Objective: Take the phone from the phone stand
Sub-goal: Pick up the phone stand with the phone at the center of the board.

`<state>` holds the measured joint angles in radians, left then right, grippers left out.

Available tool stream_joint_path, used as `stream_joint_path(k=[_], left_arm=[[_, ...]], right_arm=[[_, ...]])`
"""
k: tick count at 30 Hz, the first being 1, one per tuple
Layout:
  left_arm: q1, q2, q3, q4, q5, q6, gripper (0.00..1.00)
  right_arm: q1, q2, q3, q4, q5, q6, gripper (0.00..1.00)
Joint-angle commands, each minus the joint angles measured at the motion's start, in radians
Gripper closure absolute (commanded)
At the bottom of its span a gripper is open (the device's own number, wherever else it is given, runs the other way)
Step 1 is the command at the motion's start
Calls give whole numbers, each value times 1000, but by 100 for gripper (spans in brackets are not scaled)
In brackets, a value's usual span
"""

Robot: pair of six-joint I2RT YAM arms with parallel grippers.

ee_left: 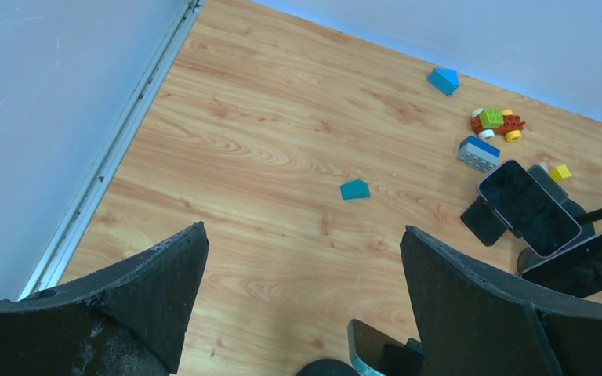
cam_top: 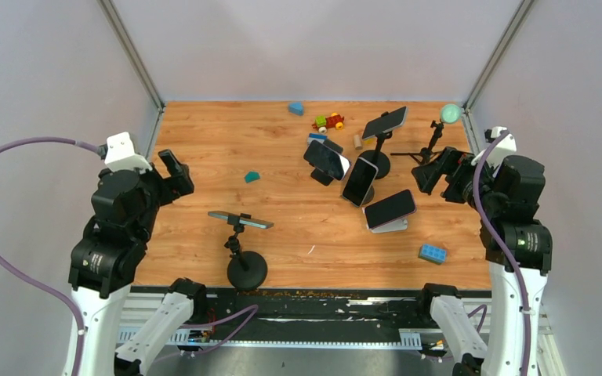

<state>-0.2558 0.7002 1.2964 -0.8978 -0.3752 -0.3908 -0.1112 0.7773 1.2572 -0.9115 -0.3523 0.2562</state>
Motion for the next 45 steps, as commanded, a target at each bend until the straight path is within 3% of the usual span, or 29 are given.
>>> stream_joint_path(k=[1, 5, 12, 17, 25, 32, 38, 45], left_arm=[[-5, -26, 19, 16, 31, 27, 0], [-5, -70, 5, 86, 231, 137, 0], [-52, -69, 9, 119, 558, 200, 0], [-157, -68, 62, 17, 487, 284, 0], [-312, -104, 50, -184, 456, 236, 0], [-326, -103, 17, -352, 417, 142, 1], [-326, -119, -16, -360, 417, 54, 6], [-326, -171, -208, -220, 475, -64, 13]], right_arm=[[7, 19, -1, 31, -81, -19, 0], [10, 30, -1, 38, -112, -16, 0], [20, 57, 8, 41, -158, -26, 0], [25, 52, 1, 39, -153, -29, 0], [26, 49, -11, 31, -157, -32, 0], [26, 41, -24, 22, -150, -39, 0], [27, 49, -27, 22, -151, -39, 0], [26, 56, -21, 21, -146, -41, 0]])
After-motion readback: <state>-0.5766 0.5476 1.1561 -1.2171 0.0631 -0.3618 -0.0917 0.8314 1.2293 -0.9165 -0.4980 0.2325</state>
